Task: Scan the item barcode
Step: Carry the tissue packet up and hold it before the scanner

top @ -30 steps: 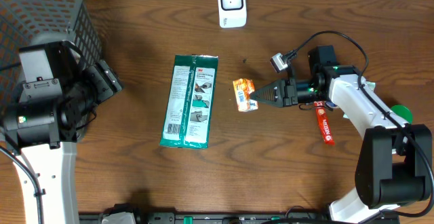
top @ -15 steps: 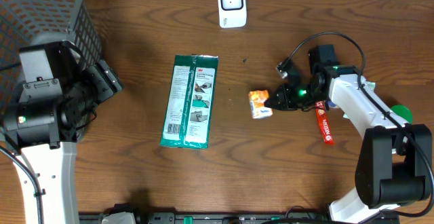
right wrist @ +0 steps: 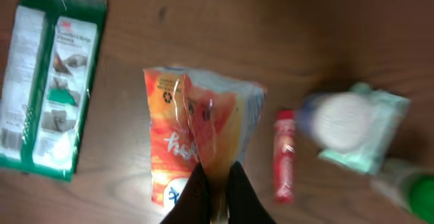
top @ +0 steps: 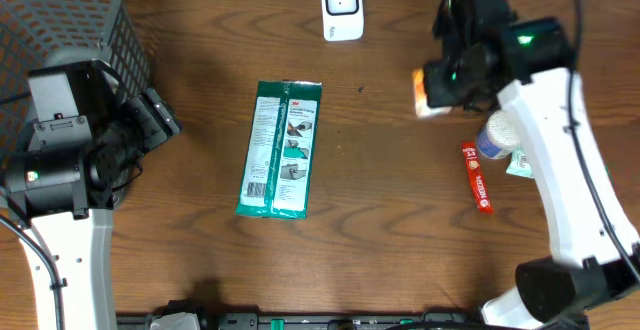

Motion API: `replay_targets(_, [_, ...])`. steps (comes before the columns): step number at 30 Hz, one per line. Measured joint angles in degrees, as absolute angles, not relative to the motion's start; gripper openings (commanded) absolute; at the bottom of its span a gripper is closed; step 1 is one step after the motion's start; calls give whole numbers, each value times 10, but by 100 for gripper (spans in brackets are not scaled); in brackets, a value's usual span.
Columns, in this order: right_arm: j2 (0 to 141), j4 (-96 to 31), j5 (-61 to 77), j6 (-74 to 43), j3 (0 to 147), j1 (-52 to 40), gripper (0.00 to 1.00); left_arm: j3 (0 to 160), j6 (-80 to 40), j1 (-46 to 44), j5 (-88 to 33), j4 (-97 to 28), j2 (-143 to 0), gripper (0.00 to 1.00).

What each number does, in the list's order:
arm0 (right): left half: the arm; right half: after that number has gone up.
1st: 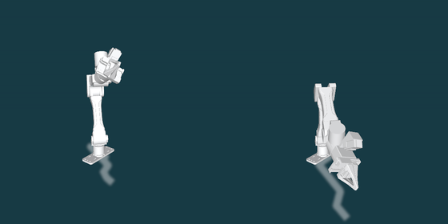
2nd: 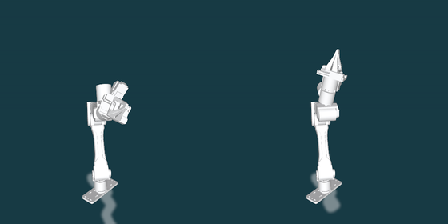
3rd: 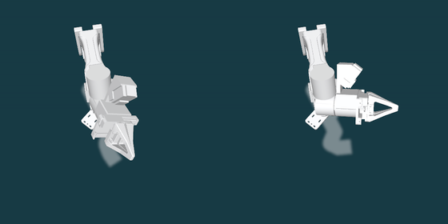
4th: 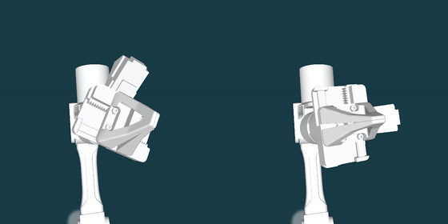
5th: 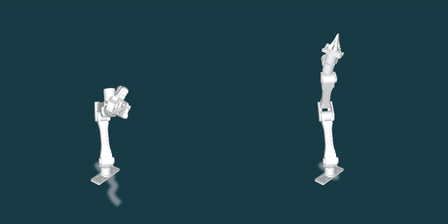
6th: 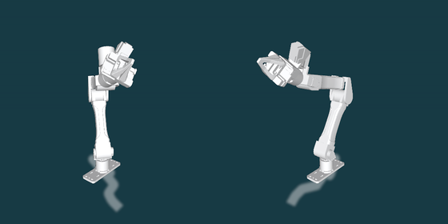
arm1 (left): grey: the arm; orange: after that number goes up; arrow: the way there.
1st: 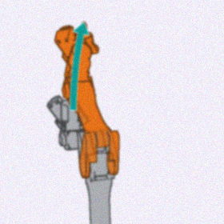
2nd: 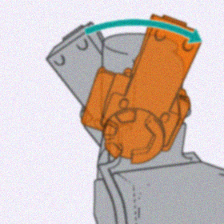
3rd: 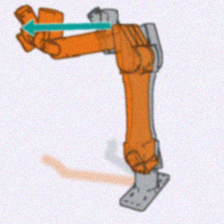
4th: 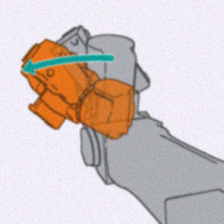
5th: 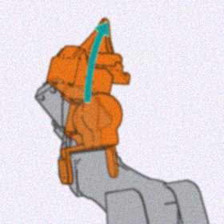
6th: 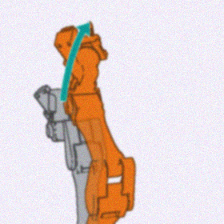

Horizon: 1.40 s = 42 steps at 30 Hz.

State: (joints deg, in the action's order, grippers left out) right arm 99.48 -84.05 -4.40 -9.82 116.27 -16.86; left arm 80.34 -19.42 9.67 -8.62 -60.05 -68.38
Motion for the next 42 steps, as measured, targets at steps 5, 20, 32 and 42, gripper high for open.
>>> replay_targets(5, [1021, -936, -113, -117, 1397, -163, 1, 803, -194, 97, -86, -600, -684, 81])
replay_targets(20, [1242, -831, -261, -108, 1579, -196, 1, 803, -194, 97, -86, -601, -684, 82])
replay_targets(32, [1407, -567, -396, 32, 1579, -290, 1, 803, -194, 96, -86, -601, -684, 82])
replay_targets(42, [1512, -449, -413, 145, 1579, -316, 1, 803, -194, 97, -86, -601, -684, 81])
